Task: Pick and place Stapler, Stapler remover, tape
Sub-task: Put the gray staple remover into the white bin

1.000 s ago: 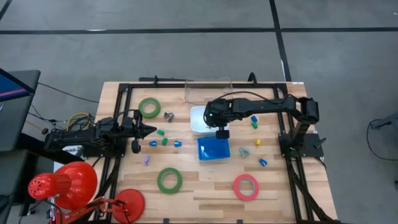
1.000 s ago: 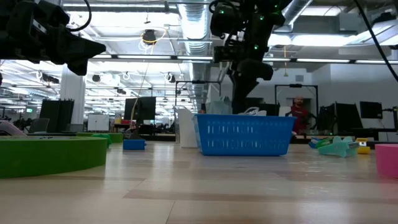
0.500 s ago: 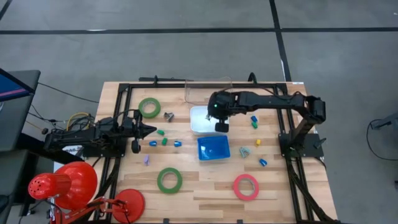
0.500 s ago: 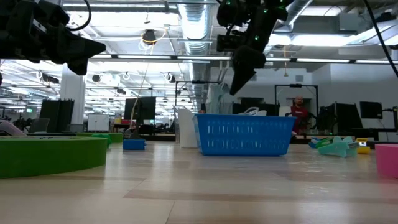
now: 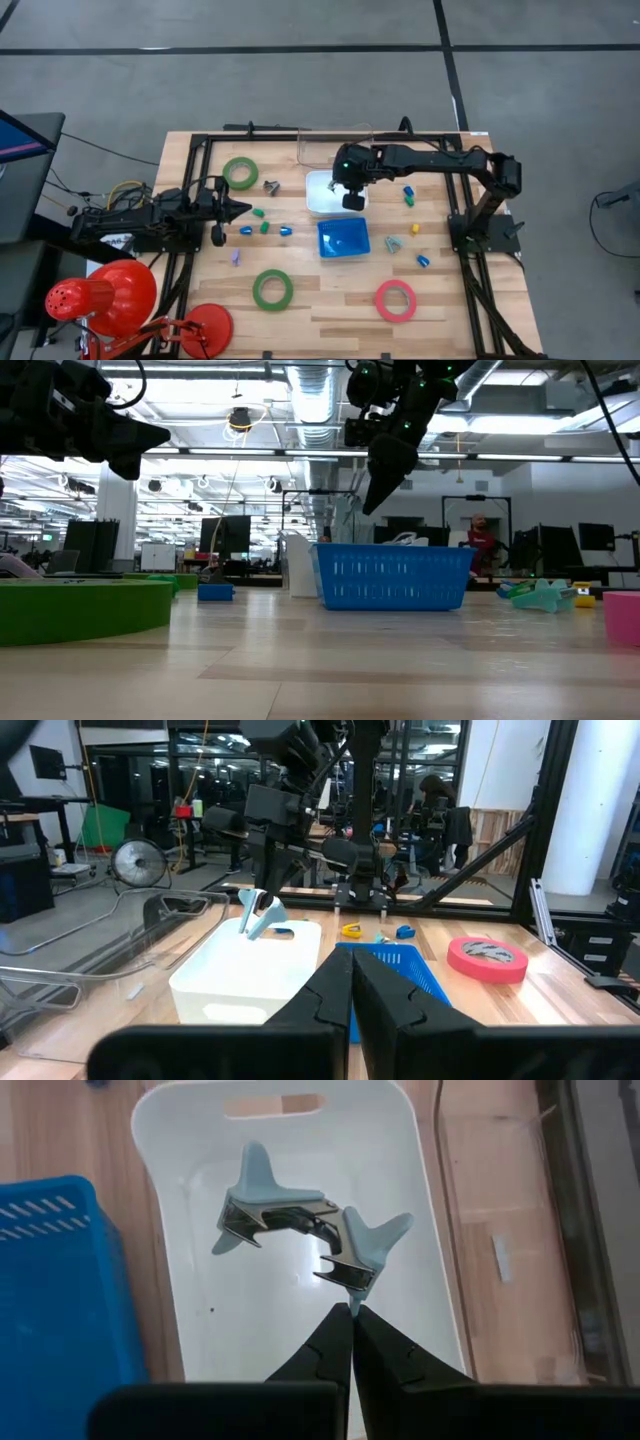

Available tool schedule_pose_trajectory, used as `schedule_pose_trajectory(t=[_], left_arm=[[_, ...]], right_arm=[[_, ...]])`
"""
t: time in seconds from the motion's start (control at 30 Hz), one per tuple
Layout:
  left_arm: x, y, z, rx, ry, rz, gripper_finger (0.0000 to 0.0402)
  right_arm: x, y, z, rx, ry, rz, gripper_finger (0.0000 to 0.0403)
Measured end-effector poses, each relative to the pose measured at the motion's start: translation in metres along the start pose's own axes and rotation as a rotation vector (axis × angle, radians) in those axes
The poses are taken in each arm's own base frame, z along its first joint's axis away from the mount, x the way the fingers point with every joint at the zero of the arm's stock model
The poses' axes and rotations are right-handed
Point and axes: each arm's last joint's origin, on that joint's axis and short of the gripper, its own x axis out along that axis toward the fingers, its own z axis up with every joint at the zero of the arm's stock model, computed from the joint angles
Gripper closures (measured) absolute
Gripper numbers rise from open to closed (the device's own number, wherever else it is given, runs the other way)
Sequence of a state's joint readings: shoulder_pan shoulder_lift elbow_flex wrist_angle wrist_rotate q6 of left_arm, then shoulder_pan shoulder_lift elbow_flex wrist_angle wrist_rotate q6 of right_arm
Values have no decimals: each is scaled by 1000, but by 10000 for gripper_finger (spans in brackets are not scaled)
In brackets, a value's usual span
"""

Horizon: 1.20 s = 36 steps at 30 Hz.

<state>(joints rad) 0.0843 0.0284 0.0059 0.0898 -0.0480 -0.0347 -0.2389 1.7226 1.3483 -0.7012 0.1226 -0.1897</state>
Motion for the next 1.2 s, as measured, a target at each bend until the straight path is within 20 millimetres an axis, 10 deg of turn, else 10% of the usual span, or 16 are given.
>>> schedule_pose_trajectory(t=[1.2], left_arm=[[3, 0, -1, 1, 14, 1, 398]], right_arm=[[33, 7, -8, 1, 38, 30, 403]])
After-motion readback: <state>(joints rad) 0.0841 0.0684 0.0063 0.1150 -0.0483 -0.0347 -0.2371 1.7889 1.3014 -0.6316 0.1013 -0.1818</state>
